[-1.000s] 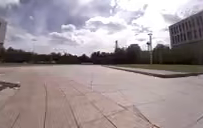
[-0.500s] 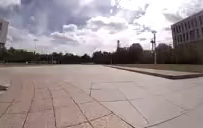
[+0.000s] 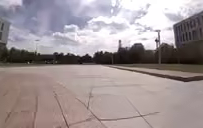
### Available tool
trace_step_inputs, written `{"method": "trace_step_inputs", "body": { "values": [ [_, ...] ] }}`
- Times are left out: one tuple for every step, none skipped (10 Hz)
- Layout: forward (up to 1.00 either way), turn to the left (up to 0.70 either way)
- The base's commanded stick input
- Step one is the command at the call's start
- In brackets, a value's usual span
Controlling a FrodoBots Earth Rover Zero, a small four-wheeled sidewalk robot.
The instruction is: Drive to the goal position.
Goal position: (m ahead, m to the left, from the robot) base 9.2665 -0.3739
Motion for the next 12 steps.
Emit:
{"method": "trace_step_inputs", "body": {
  "values": [
    [1.00,0.00],
    [1.00,0.00],
    [1.00,0.00],
    [1.00,0.00],
    [1.00,0.00],
    [1.00,0.00],
    [1.00,0.00],
    [1.00,0.00],
    [1.00,0.00],
    [1.00,0.00],
    [1.00,0.00],
    [1.00,0.00]
  ]
}}
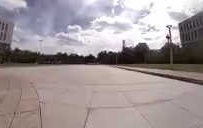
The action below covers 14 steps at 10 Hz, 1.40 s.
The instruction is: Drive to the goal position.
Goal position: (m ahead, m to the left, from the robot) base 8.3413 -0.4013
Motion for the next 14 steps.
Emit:
{"method": "trace_step_inputs", "body": {
  "values": [
    [1.00,0.00],
    [1.00,0.00],
    [1.00,0.00],
    [1.00,0.00],
    [1.00,0.00],
    [1.00,0.00],
    [1.00,0.00],
    [1.00,0.00],
    [1.00,0.00],
    [1.00,0.00],
    [1.00,0.00],
    [1.00,0.00],
    [1.00,0.00],
    [1.00,0.00]
  ]
}}
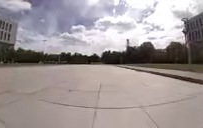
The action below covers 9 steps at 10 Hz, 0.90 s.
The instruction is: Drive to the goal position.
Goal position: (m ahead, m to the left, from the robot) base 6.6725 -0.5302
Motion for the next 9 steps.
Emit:
{"method": "trace_step_inputs", "body": {
  "values": [
    [1.00,0.00],
    [1.00,0.00],
    [1.00,0.00],
    [1.00,0.00],
    [1.00,0.00],
    [1.00,0.00],
    [1.00,0.00],
    [1.00,0.00],
    [1.00,0.00]
  ]
}}
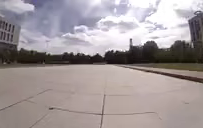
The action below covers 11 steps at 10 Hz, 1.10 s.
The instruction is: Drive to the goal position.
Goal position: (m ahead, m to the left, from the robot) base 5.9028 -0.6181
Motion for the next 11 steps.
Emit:
{"method": "trace_step_inputs", "body": {
  "values": [
    [1.00,0.00],
    [1.00,0.00],
    [1.00,0.00],
    [1.00,0.00],
    [1.00,0.00],
    [1.00,0.00],
    [1.00,0.00],
    [1.00,0.00],
    [1.00,0.00],
    [1.00,0.00],
    [1.00,0.00]
  ]
}}
